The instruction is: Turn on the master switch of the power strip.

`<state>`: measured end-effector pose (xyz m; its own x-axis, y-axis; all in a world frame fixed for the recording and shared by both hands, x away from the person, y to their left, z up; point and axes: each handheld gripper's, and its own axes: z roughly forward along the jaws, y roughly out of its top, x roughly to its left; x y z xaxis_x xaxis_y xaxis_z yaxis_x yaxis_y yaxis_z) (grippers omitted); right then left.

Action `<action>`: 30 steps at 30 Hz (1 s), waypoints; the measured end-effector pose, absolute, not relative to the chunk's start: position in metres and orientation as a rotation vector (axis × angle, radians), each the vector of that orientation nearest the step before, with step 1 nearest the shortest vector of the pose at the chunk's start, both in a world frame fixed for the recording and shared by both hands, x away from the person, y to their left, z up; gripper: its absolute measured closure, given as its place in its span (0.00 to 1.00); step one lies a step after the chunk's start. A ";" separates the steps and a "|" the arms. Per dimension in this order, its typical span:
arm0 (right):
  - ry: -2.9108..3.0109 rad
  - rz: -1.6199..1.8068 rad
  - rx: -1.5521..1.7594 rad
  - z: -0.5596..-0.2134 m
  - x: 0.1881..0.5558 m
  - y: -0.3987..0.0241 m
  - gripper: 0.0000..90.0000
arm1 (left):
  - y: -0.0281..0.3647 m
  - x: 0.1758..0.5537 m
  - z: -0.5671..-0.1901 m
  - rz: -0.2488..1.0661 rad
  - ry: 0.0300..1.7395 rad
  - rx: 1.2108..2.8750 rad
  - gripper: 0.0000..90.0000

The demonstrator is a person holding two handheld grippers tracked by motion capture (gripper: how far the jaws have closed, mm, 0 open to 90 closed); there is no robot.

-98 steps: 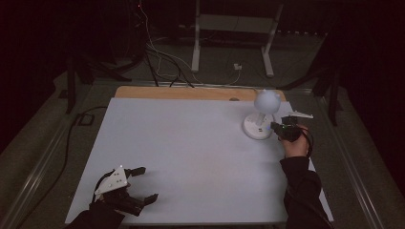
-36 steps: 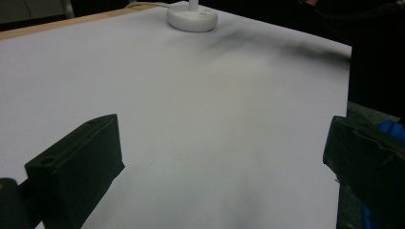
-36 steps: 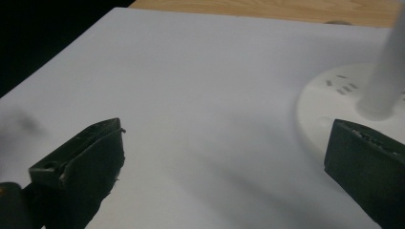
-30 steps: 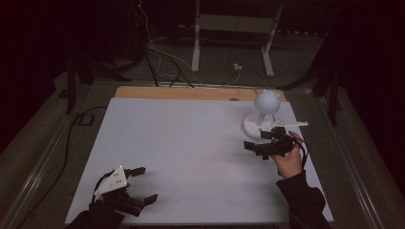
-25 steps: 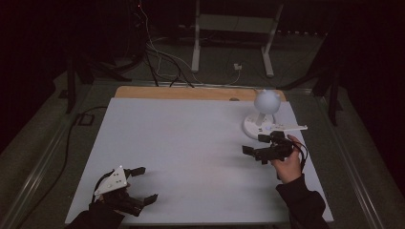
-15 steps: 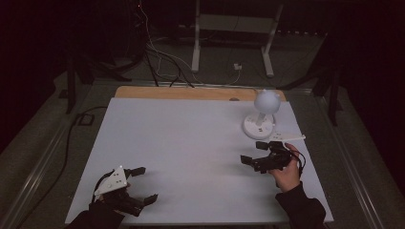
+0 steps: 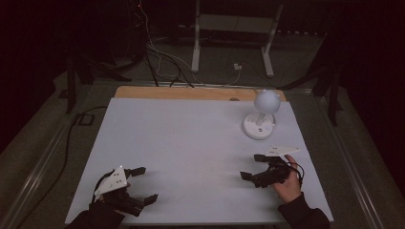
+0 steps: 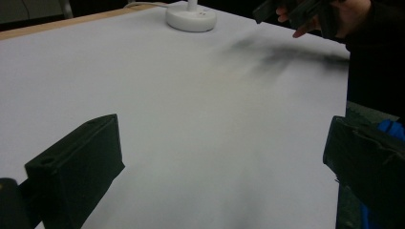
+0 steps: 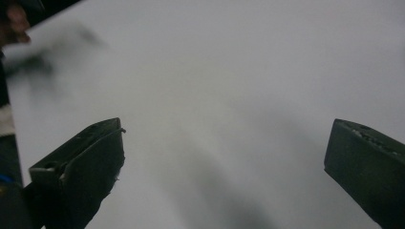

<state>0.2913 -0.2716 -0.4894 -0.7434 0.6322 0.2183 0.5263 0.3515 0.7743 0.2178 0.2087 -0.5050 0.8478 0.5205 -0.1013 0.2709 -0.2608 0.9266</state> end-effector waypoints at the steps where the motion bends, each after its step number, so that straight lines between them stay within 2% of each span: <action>1: 2.491 1.340 1.059 -0.491 0.290 -0.272 0.00 | 0.209 0.218 -0.505 0.267 0.596 1.858 0.00; 17: 2.551 1.248 0.950 -0.514 0.269 -0.279 0.00 | 0.208 0.218 -0.505 0.264 0.589 1.864 0.00; 30: 2.536 1.166 0.942 -0.526 0.255 -0.303 0.00 | 0.207 0.218 -0.505 0.262 0.587 1.868 0.00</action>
<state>0.2551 -0.3034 -0.5255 -0.7784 0.6223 0.0829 0.4681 0.4873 0.7372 0.2176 0.2073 -0.5052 0.8524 0.5135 -0.0982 0.2697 -0.2711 0.9240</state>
